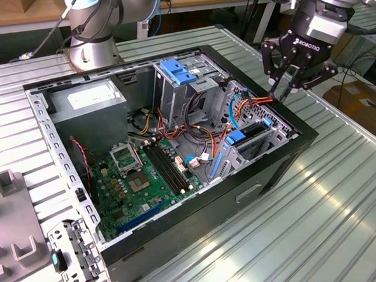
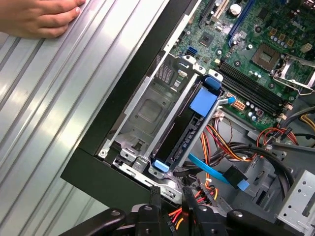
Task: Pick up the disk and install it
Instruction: 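Insert the first disk wire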
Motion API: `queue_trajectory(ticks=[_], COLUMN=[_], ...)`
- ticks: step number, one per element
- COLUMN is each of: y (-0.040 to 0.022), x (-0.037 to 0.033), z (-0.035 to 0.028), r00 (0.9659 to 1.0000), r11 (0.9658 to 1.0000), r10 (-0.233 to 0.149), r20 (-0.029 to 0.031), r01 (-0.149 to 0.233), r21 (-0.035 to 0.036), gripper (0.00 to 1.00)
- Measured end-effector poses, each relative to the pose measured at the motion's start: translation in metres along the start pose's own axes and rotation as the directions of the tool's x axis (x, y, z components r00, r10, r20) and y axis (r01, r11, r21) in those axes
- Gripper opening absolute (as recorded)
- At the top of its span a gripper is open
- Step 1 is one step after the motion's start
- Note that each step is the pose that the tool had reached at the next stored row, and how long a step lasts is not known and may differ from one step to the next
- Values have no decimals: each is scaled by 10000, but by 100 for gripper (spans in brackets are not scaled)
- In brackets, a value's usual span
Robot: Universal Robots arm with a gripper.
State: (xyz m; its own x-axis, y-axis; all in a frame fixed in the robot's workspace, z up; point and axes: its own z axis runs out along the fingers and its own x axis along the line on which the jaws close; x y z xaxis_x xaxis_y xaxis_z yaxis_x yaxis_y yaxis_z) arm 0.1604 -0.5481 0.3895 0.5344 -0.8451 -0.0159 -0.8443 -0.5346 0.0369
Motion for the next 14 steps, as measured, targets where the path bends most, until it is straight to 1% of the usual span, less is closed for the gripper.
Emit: queue_trajectory(ticks=[2, 3, 7, 8, 9, 11, 12, 13, 14], y=[-6, -21, -144, -170, -171, -172, -172, -172, -173], x=[4, 12, 44, 35, 35, 35, 35, 35, 35], z=[1, 4, 6, 13, 21, 30, 38, 45, 60], r00=[9995, 9990, 9989, 9986, 9969, 9933, 9900, 9877, 9835], r11=[9995, 9990, 9989, 9987, 9969, 9933, 9900, 9877, 9835], r10=[-302, -438, -471, -519, -792, -1156, -1409, -1565, -1808], r20=[-11, -13, -17, -19, -29, -42, -52, -57, -65], r01=[302, 438, 471, 519, 792, 1155, 1409, 1565, 1808], r21=[-5, -6, -7, -7, -12, -20, -25, -28, -31], gripper=[31, 31, 31, 31, 31, 31, 31, 31, 31])
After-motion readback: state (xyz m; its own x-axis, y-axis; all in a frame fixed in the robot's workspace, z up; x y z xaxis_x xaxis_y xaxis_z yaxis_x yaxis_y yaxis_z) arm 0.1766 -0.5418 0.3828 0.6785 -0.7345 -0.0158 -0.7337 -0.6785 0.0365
